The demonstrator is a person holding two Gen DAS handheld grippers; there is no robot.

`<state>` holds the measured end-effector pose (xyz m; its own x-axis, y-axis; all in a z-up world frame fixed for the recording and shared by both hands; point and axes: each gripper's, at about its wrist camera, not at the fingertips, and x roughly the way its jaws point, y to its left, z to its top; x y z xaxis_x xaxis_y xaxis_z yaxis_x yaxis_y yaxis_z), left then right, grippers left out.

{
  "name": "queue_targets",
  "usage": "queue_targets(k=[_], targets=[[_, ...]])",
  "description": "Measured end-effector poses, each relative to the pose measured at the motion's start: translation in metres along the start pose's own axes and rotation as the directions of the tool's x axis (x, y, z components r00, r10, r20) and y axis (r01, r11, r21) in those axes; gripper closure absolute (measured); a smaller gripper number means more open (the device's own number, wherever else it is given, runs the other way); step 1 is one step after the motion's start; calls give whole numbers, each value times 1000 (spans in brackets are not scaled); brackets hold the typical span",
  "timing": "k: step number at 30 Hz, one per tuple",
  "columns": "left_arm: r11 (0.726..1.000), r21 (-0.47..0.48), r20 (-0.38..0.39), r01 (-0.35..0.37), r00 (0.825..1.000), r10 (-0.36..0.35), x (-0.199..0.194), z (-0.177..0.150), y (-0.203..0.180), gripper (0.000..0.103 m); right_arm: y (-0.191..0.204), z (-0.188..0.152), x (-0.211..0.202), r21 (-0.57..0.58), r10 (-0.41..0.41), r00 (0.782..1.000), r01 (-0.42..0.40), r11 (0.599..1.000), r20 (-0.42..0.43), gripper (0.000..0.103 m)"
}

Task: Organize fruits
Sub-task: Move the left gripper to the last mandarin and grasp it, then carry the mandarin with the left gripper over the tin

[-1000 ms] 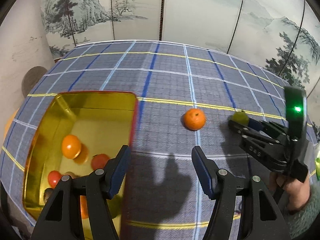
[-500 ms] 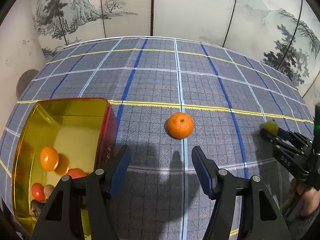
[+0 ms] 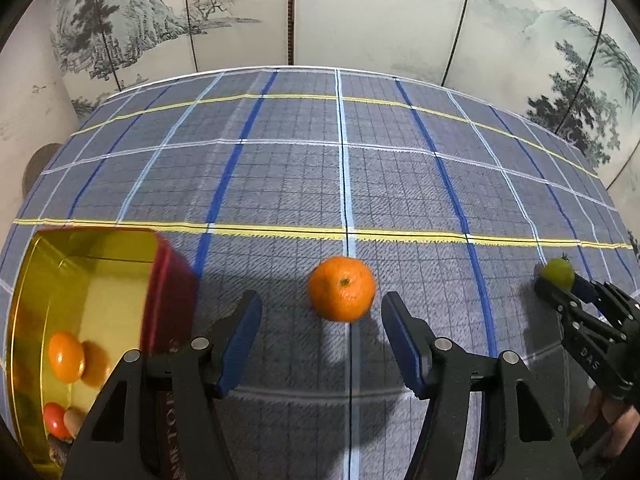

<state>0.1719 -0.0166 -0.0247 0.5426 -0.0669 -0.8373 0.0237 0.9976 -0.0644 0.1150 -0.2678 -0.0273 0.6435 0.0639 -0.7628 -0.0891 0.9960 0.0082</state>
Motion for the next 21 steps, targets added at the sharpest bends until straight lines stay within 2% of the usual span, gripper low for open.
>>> queue_targets(k=[7,13,21], targets=[[1000,27,-17,5,1000,-5,18,7,-7,48,0,0,0,2,4,1000,-4,1000,1,67],[1000,18,-24,18,1000,-18,27,7,-8,62,0,0,0,1,4,1000,-4,1000,0,67],[1000,21,-22,13,1000,-12,20,-1,-10,64,0,0,0,1,4,1000,-4,1000,0,67]])
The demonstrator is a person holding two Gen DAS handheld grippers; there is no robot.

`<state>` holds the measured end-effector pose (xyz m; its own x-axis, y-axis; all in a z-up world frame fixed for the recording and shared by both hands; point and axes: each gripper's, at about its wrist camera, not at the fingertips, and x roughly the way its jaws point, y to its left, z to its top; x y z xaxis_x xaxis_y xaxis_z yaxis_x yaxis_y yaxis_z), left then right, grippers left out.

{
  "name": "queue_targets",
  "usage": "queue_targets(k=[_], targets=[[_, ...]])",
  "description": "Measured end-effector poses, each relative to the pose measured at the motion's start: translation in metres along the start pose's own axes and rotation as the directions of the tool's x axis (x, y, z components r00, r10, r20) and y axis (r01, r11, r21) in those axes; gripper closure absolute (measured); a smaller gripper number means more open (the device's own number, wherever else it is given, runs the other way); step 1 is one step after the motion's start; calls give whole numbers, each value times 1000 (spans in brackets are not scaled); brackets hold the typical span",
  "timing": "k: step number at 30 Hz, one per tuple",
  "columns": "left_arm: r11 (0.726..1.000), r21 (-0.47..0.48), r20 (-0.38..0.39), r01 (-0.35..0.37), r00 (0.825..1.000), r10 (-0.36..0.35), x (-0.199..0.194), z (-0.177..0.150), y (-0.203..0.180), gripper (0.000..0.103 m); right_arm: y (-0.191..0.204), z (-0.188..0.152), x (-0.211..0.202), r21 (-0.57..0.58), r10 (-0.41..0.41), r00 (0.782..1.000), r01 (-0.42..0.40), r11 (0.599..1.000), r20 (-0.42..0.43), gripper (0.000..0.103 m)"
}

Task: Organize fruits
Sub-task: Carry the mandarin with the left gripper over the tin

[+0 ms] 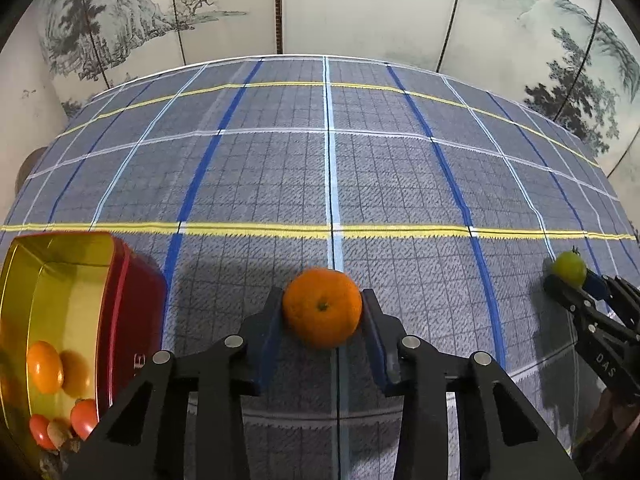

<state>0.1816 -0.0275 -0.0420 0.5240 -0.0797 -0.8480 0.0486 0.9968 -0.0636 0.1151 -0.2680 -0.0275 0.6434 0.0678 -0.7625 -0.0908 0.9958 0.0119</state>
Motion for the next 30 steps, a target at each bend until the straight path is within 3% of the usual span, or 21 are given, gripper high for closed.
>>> queue_targets(k=[11,30], targets=[[1000,-9,-17,7,1000,-8,-19,-22,2,64,0,0,0,0,0,1000,0,1000,0,67],[1000,12,47,14,999,-15,-84,-44,0,64,1,-1,0,-3,-4,1000,4,1000,0,67]])
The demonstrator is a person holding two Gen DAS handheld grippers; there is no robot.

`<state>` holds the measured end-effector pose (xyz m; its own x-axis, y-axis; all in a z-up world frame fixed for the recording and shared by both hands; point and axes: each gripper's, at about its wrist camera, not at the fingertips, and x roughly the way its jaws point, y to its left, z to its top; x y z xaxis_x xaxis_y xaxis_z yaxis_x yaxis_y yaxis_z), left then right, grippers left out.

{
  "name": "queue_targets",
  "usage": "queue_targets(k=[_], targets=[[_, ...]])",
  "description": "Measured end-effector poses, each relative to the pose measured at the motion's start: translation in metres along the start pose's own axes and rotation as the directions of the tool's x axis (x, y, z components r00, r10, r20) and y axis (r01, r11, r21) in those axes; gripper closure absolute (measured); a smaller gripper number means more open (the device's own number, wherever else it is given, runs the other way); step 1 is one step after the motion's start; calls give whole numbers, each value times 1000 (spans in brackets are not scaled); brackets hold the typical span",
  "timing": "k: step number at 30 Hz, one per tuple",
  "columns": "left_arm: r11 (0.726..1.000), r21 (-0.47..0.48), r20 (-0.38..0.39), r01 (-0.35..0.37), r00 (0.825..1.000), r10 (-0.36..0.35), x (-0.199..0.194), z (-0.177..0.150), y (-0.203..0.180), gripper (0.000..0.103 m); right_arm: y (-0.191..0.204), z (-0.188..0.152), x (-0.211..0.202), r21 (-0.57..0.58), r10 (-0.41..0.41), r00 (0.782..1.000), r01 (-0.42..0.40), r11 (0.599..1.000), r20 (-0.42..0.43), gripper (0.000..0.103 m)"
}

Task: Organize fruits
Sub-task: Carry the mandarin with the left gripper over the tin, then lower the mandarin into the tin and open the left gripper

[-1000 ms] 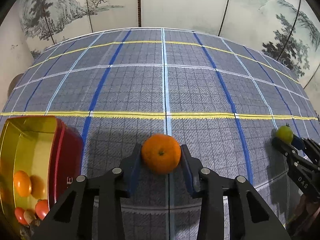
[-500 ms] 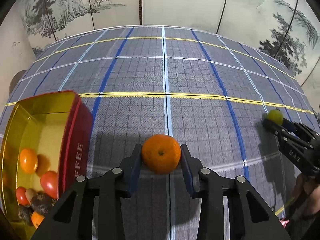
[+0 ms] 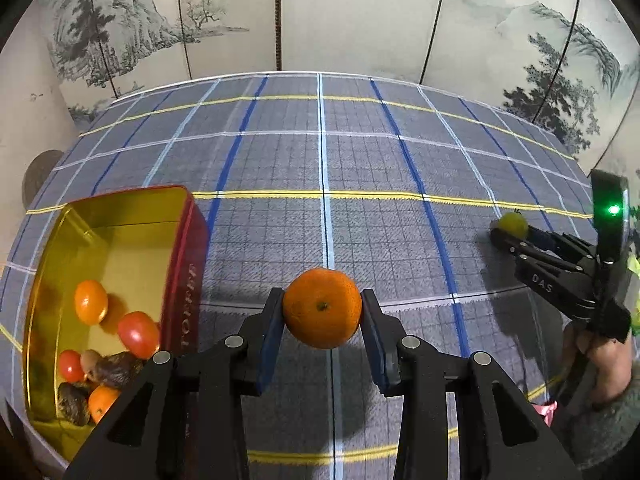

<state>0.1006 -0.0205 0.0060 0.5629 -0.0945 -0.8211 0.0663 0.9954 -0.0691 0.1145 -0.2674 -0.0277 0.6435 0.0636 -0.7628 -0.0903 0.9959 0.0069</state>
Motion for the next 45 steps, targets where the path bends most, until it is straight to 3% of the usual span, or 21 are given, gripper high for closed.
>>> queue_targets(k=[8,20,35,45], targets=[[1000,-6,12,-25,1000,25,-20,-8,14,64,0,0,0,0,0,1000,0,1000,0,67],[992,-87,28,-93,995,96,-40,-18,66,64,0,0,0,0,0,1000,0,1000,0,67],[967,-178,7,-180,983,184,-42,-30,128,64,0,0,0,-1,-1,1000,1,1000,-1,67],[956,-211,-21,-205,978,205,-35,-42,154,64,1,0,0,-1,-2,1000,2,1000,-1,67]])
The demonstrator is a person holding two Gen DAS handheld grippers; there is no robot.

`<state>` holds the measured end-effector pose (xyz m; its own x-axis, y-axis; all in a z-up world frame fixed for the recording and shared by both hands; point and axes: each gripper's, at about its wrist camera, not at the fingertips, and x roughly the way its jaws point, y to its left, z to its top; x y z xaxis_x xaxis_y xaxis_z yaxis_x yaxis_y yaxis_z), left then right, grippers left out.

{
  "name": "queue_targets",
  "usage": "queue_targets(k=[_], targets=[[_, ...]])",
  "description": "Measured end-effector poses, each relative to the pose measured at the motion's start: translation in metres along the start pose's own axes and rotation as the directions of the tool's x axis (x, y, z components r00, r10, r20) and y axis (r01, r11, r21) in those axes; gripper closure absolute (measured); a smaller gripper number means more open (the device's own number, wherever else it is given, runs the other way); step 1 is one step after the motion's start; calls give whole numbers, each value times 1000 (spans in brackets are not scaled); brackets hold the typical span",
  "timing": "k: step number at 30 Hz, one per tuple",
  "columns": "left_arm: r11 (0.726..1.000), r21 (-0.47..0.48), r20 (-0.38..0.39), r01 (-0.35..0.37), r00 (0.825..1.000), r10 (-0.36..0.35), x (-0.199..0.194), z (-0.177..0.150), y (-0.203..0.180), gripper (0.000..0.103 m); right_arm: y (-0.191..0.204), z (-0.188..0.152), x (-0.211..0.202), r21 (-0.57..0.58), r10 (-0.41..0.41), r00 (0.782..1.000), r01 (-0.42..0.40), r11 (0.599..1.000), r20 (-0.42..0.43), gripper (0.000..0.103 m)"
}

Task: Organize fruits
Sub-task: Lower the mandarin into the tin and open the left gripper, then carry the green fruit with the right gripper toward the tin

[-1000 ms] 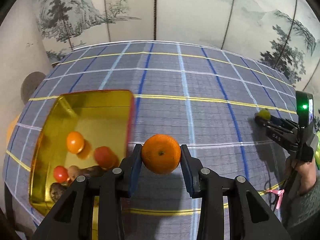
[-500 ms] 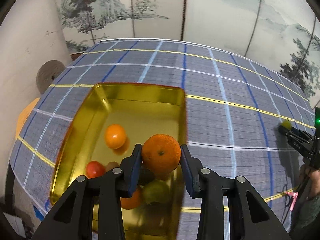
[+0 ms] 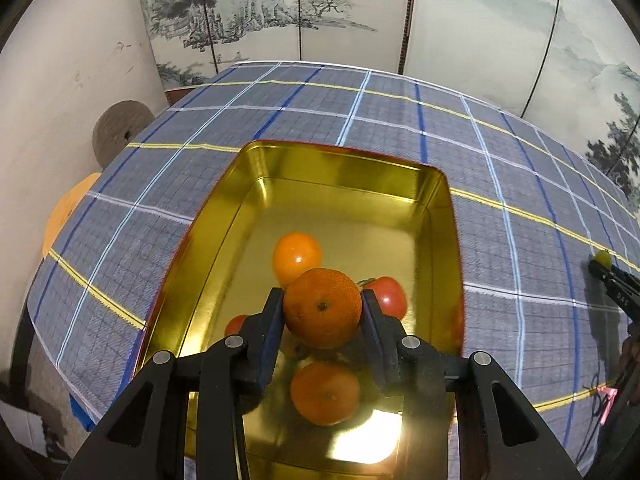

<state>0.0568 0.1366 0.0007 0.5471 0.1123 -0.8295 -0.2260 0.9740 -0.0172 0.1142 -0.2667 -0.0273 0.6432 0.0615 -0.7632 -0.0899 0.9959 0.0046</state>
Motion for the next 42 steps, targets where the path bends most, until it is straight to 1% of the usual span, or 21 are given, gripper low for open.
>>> queue_targets(k=[15,19,23,32,42], targets=[[1000,-28,-21,3,1000,-4,13,-6,18,64,0,-1,0,-3,-4,1000,4,1000,0,67],[1000,-10,-18,-3,1000,3,14,-6,18,64,-1,-2,1,-4,-6,1000,6,1000,0,67],[1000,-9,-19,-1,1000,1,15,-6,17,64,-1,-2,1,-4,-6,1000,6,1000,0,67],[1000,6,-26,-24,999,25,15,-5,14,63,-1,-2,1,-4,-6,1000,6,1000,0,67],[1000,7,-26,-28,999,28,13,-5,14,63,-1,-2,1,-4,-7,1000,7,1000,0,67]])
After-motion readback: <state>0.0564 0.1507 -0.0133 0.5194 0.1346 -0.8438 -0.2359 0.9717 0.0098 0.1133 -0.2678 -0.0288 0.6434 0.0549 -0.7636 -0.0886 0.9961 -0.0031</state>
